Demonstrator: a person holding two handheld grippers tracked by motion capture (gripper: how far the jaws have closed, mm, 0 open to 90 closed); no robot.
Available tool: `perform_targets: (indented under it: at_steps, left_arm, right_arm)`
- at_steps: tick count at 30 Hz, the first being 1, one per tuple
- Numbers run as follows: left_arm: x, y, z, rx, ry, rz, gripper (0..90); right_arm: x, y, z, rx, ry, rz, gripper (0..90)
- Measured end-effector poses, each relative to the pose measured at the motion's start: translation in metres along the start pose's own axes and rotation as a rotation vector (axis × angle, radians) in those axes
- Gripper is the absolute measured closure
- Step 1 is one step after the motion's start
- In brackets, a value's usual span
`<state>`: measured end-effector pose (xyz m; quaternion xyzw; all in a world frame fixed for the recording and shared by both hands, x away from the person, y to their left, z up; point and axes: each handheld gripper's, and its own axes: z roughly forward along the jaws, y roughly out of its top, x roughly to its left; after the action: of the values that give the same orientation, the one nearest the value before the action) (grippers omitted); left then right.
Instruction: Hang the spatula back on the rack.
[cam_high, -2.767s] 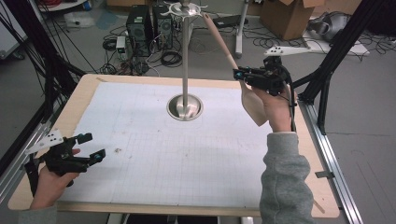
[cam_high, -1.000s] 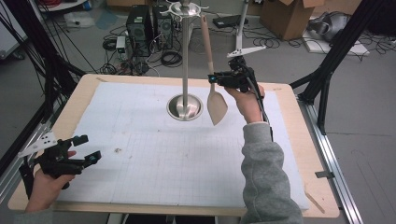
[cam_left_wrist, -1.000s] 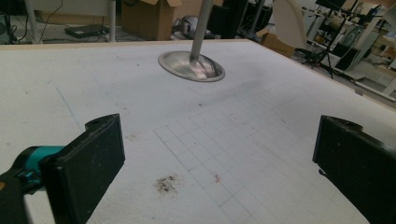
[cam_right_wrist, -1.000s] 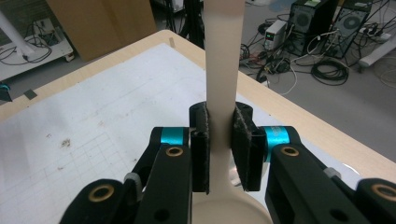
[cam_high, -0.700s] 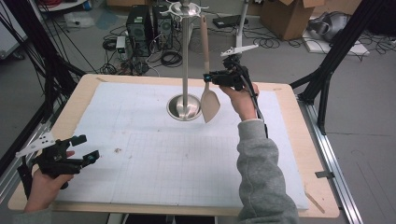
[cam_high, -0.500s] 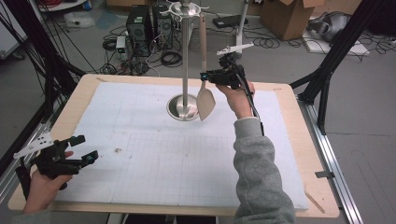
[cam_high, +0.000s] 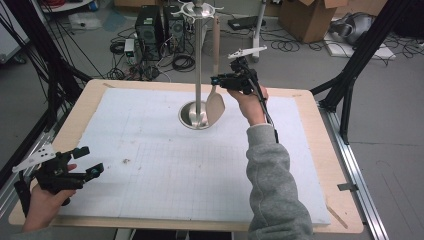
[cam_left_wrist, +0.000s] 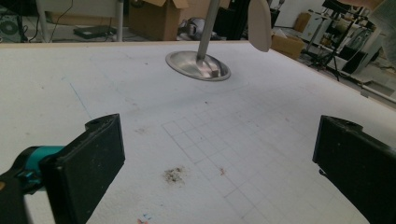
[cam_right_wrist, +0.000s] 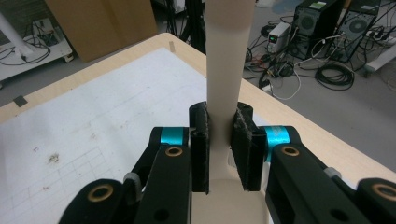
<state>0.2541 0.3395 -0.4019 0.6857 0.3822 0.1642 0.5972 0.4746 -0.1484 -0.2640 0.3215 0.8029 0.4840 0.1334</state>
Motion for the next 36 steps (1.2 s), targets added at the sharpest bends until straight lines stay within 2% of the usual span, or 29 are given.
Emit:
perform_targets:
  at_steps: [7, 12, 19, 22, 24, 30, 32, 36]
  left_arm:
    - [-0.002, 0.000, 0.006, 0.013, -0.010, 0.007, 2.6]
    - [-0.003, -0.001, 0.009, 0.019, -0.012, 0.006, 2.6]
    - [-0.003, 0.001, 0.008, 0.011, -0.013, 0.006, 2.6]
    - [-0.003, 0.001, 0.008, 0.008, -0.013, 0.008, 2.6]
    - [-0.003, 0.002, 0.008, 0.005, -0.016, 0.010, 2.6]
    - [-0.005, 0.004, 0.008, 0.005, -0.018, 0.021, 2.6]
    - [-0.007, 0.005, 0.008, 0.003, -0.019, 0.024, 2.6]
    - [-0.008, 0.007, 0.009, 0.002, -0.022, 0.029, 2.6]
  right_arm:
    - [0.000, -0.001, 0.002, 0.027, -0.030, -0.015, 76.4]
    - [0.001, -0.002, 0.003, 0.034, -0.044, -0.037, 68.2]
    - [0.005, -0.001, -0.007, -0.023, -0.090, -0.042, 48.8]
    - [0.008, -0.002, -0.015, -0.050, -0.108, -0.042, 37.4]
    - [0.011, -0.003, -0.019, -0.049, -0.123, -0.035, 28.7]
    - [0.024, -0.007, -0.031, -0.088, -0.108, -0.077, 20.5]
    - [0.027, -0.010, -0.033, -0.083, -0.101, -0.085, 17.1]
    - [0.031, -0.015, -0.038, -0.074, -0.095, -0.091, 16.8]
